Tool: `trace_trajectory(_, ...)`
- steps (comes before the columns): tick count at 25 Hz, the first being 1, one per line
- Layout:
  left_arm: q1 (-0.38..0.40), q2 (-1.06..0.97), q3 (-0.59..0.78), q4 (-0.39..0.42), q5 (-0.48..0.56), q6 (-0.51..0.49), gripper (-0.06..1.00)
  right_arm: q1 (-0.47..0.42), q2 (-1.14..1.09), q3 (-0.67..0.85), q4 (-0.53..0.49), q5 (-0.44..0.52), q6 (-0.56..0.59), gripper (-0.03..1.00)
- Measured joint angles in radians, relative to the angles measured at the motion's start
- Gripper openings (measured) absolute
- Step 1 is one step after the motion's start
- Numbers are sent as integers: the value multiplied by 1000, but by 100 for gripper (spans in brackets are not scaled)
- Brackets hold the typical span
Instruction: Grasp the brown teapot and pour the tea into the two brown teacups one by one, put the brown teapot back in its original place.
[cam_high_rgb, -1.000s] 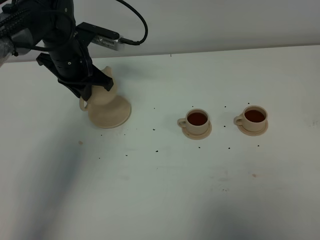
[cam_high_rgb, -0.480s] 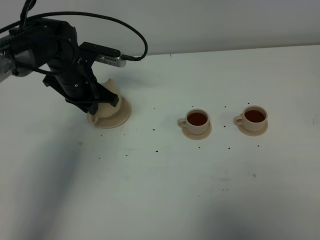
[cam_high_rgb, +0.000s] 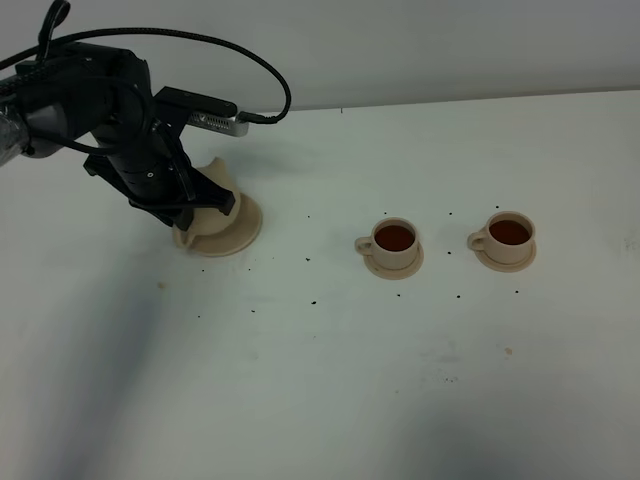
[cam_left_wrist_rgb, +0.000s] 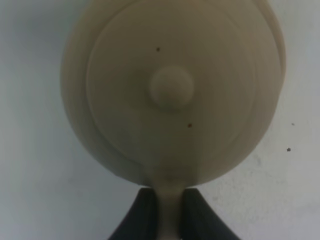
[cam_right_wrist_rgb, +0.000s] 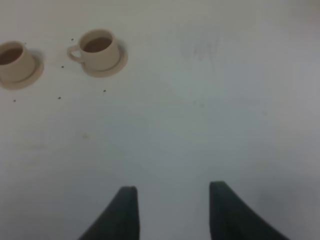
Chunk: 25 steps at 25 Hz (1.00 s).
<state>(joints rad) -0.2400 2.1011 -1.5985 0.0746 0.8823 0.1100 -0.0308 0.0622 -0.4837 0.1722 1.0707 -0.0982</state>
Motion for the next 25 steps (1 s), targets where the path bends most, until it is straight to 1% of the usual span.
trace_trajectory(4,0,2,2,-8,-6,8,13,0,0,0,0,0,0,34)
trace_trajectory(10,0,32,3,-50,-21,35,13,0,0,0,0,0,0,34)
trace_trajectory(25,0,38,3,-50,-13,36,13,0,0,0,1,0,0,34)
